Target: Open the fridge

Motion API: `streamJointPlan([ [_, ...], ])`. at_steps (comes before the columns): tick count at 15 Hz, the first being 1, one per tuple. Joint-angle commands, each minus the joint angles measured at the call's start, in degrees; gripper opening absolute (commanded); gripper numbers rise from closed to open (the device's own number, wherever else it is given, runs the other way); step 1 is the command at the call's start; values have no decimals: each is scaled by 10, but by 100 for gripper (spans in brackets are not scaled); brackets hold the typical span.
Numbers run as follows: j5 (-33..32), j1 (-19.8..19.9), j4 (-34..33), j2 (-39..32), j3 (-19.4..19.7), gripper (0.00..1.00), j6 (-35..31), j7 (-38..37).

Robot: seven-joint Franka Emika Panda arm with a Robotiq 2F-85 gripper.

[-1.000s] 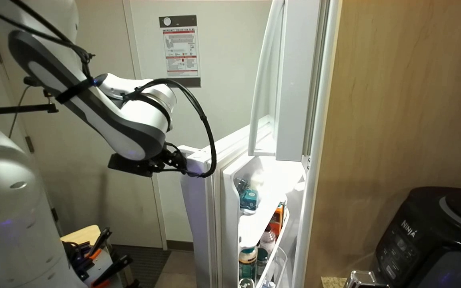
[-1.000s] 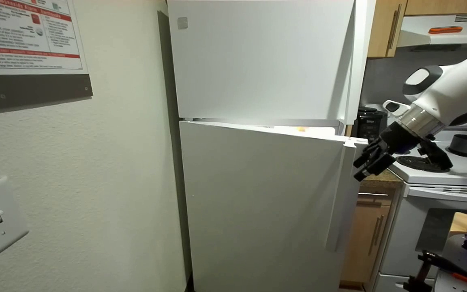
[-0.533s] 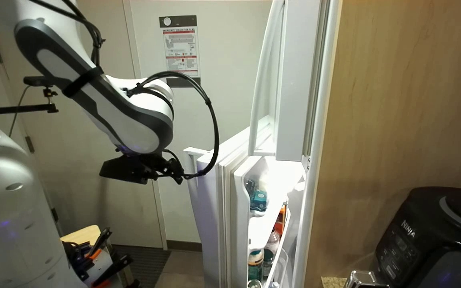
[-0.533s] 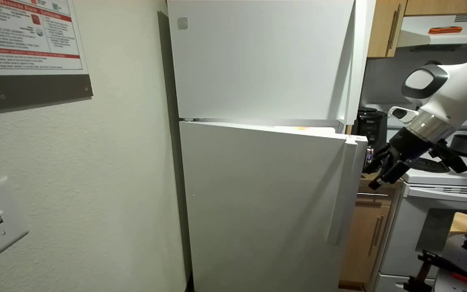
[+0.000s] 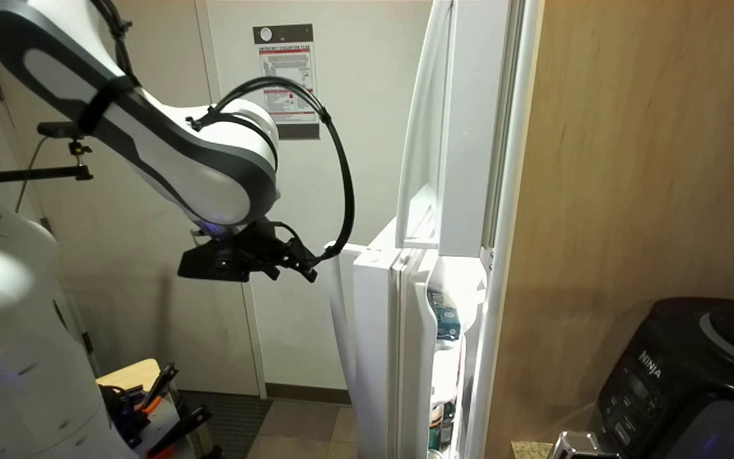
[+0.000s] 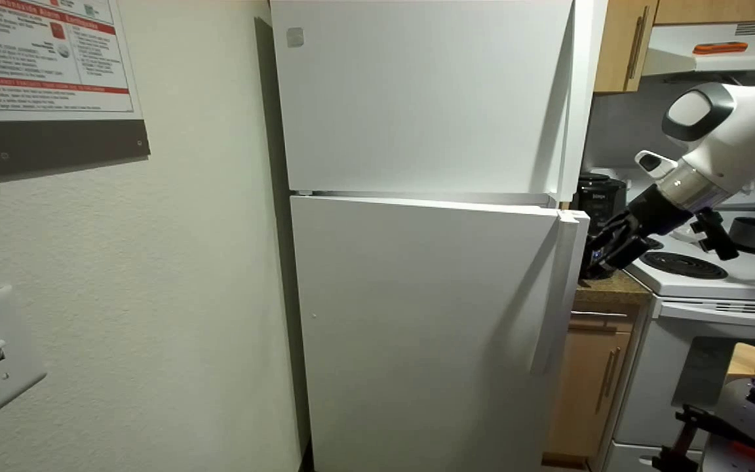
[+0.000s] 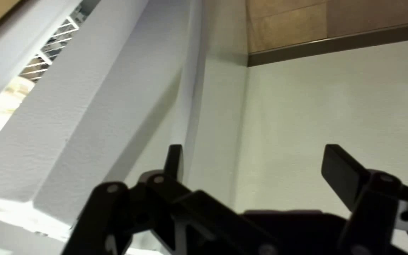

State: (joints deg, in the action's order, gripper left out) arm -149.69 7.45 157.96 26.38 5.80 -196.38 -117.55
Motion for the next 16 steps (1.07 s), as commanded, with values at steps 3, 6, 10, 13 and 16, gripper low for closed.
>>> streamJointPlan([
  [3, 0, 130, -17, -28, -42, 100, 124, 18],
  [6, 109, 92, -27, -84, 28, 100, 213, 134],
  [10, 86, 85, -92, -182, 9, 100, 261, 58],
  [13, 80, 75, -137, -229, 8, 100, 271, 33],
  [16, 61, 66, -173, -253, 6, 73, 263, -2],
])
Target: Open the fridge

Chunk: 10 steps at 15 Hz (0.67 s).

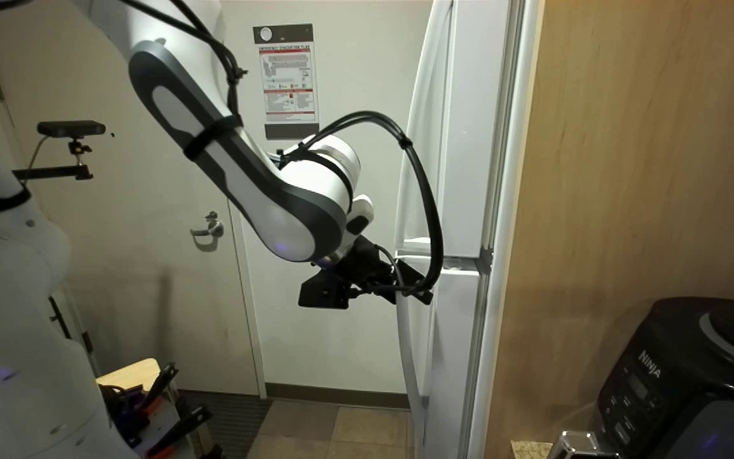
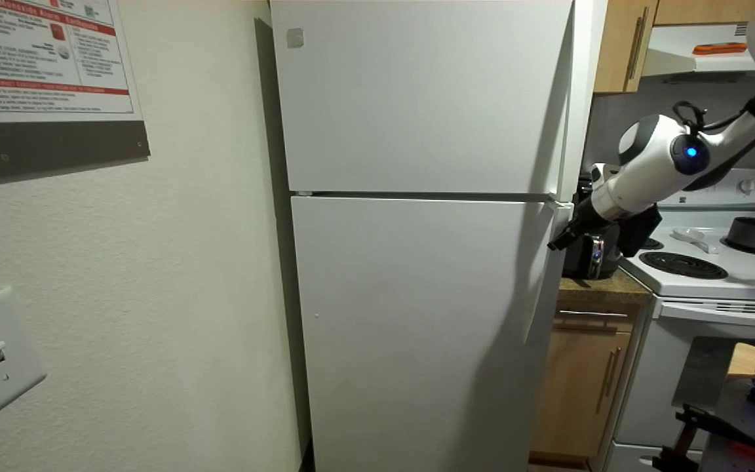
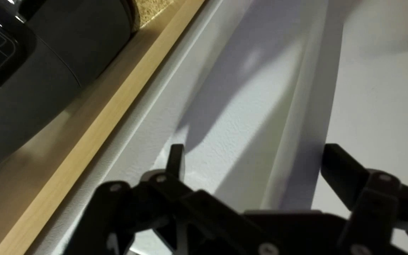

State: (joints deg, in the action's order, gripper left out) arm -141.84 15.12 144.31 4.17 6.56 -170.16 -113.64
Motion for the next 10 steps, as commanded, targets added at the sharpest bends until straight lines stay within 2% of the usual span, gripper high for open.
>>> streamJointPlan([
  [1, -25, -15, -39, -30, -2, 68, -6, -54],
  [8, -101, -31, -8, 18, -2, 21, -96, -157],
  [9, -75, -32, -2, 27, 1, 14, -111, -133],
  [10, -75, -31, 2, 35, 1, 12, -132, -135],
])
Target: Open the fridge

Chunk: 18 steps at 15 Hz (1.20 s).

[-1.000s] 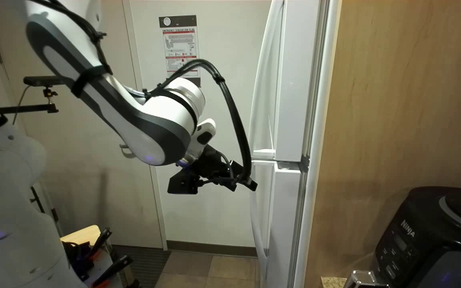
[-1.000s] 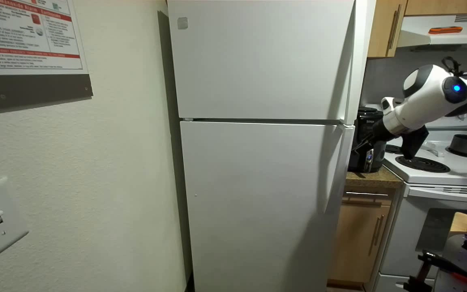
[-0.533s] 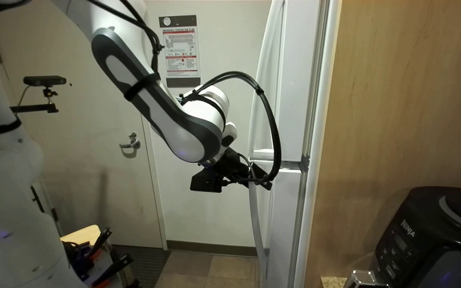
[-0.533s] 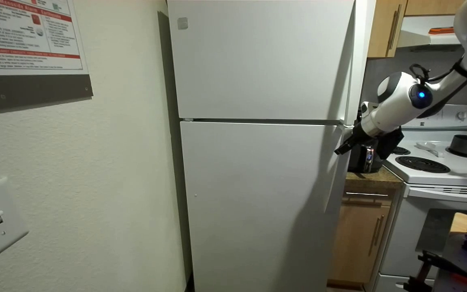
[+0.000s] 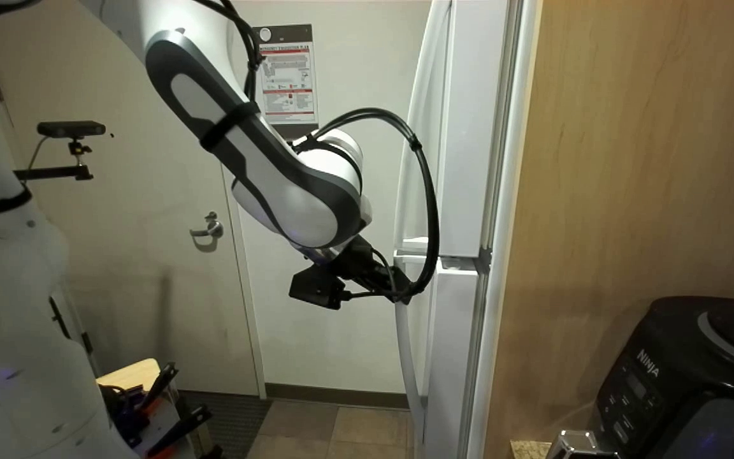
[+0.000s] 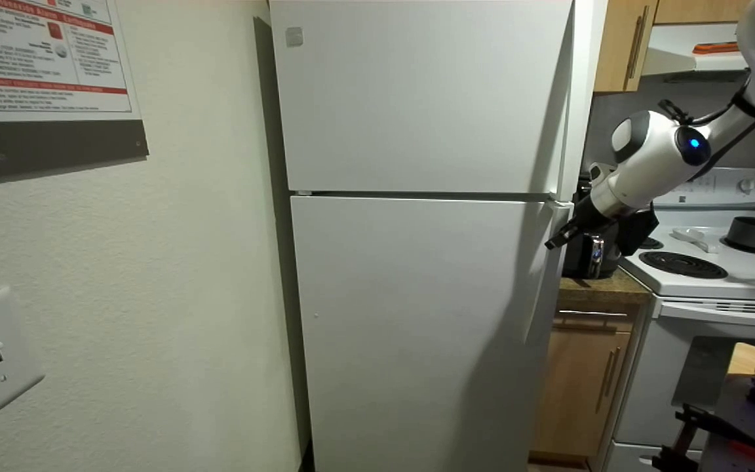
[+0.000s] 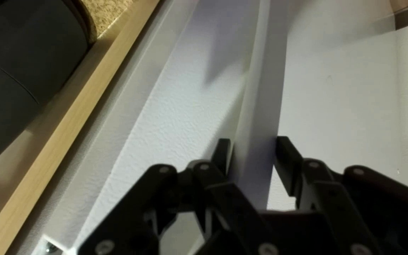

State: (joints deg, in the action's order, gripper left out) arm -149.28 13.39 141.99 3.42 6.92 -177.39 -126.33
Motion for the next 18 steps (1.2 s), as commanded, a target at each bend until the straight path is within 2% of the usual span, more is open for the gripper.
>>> streamJointPlan([
  [1, 0, -13, 30, 48, -1, 12, -76, -2],
  [7, 1, -17, 63, 93, -3, 10, -121, 3],
  [9, 1, -23, 73, 113, -5, 8, -165, 3],
  [10, 85, -28, 97, 129, 14, 7, -187, 108],
  [11, 11, -29, 97, 145, -12, 7, -217, 20],
  [12, 15, -32, 113, 167, -14, 6, -246, 39],
  [13, 43, -134, 160, 175, 41, 6, -206, 63],
  [14, 34, -160, 176, 198, 52, 42, -218, 62],
  [16, 13, -258, 219, 234, 102, 42, -216, 54],
  [17, 9, -308, 171, 186, 99, 47, -215, 28],
  [18, 0, -356, 186, 200, 124, 53, -211, 27],
])
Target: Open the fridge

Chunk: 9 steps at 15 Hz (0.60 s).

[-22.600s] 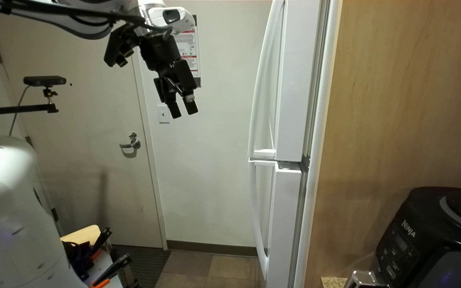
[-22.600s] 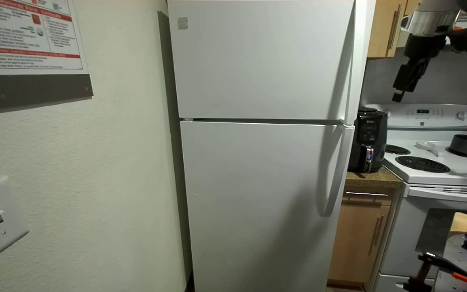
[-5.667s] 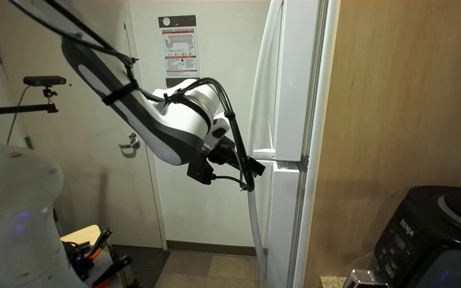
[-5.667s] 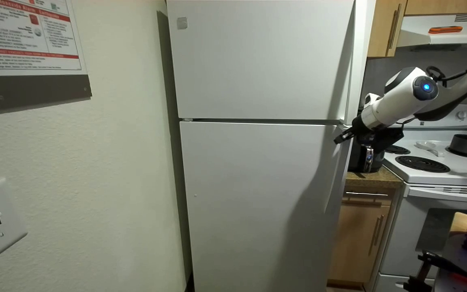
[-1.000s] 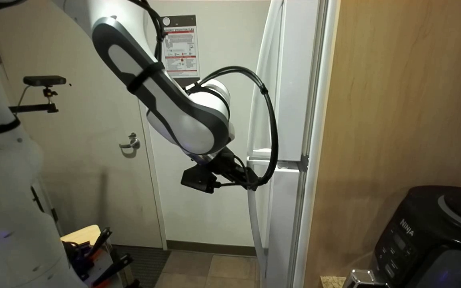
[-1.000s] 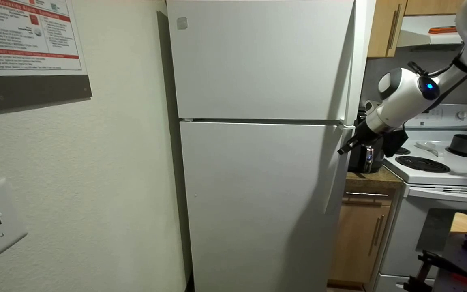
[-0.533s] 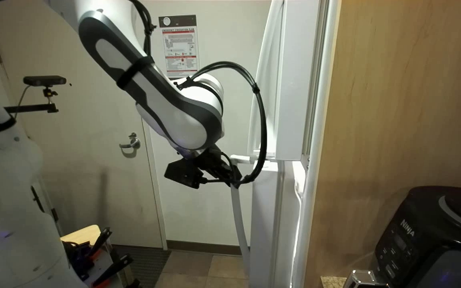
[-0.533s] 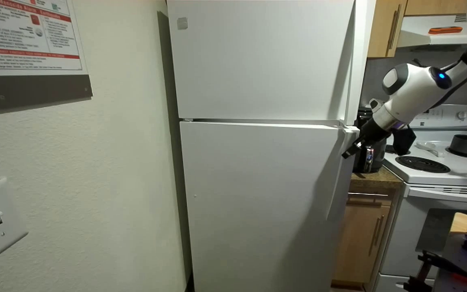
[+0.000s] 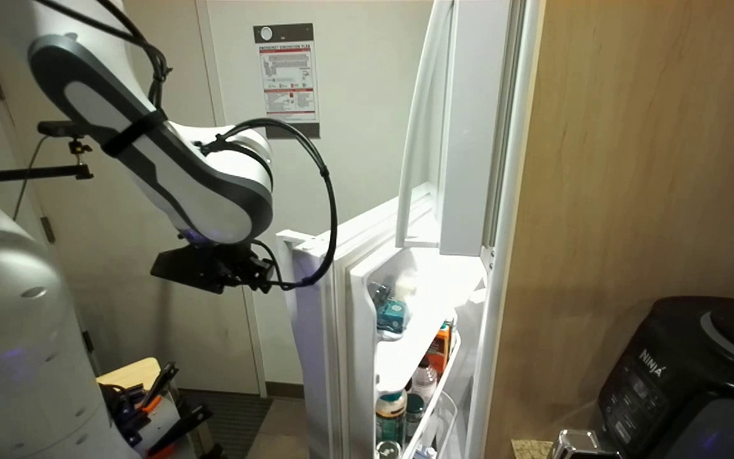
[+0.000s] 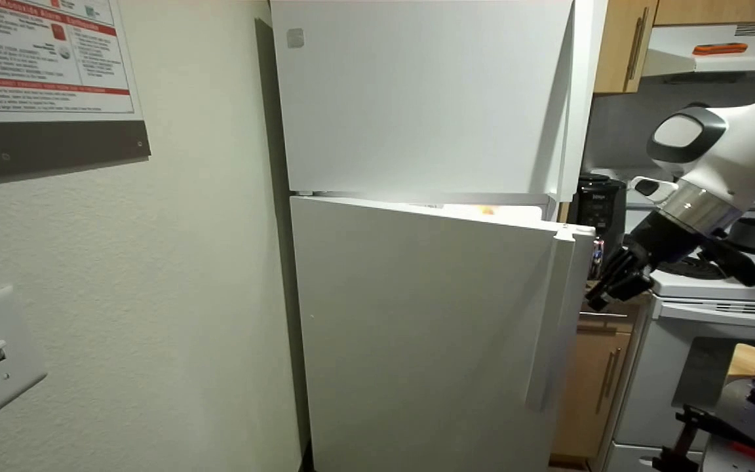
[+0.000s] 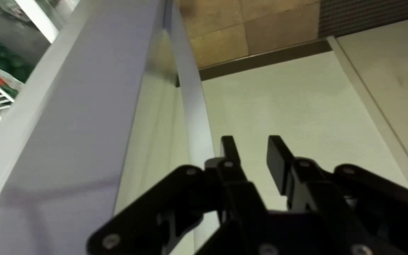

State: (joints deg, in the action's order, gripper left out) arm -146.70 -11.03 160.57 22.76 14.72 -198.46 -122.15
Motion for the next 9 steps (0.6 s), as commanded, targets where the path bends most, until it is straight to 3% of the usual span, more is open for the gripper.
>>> streamJointPlan([
  [1, -32, -159, 0, 10, 66, 58, 1, -15],
  [3, -58, -256, -5, 9, 114, 71, 1, -18],
  [4, -27, -300, -7, -4, 147, 79, 1, 37],
  [7, -27, -436, -8, -17, 228, 97, 2, 63],
  [9, -27, -537, -8, -11, 295, 100, 3, 83],
])
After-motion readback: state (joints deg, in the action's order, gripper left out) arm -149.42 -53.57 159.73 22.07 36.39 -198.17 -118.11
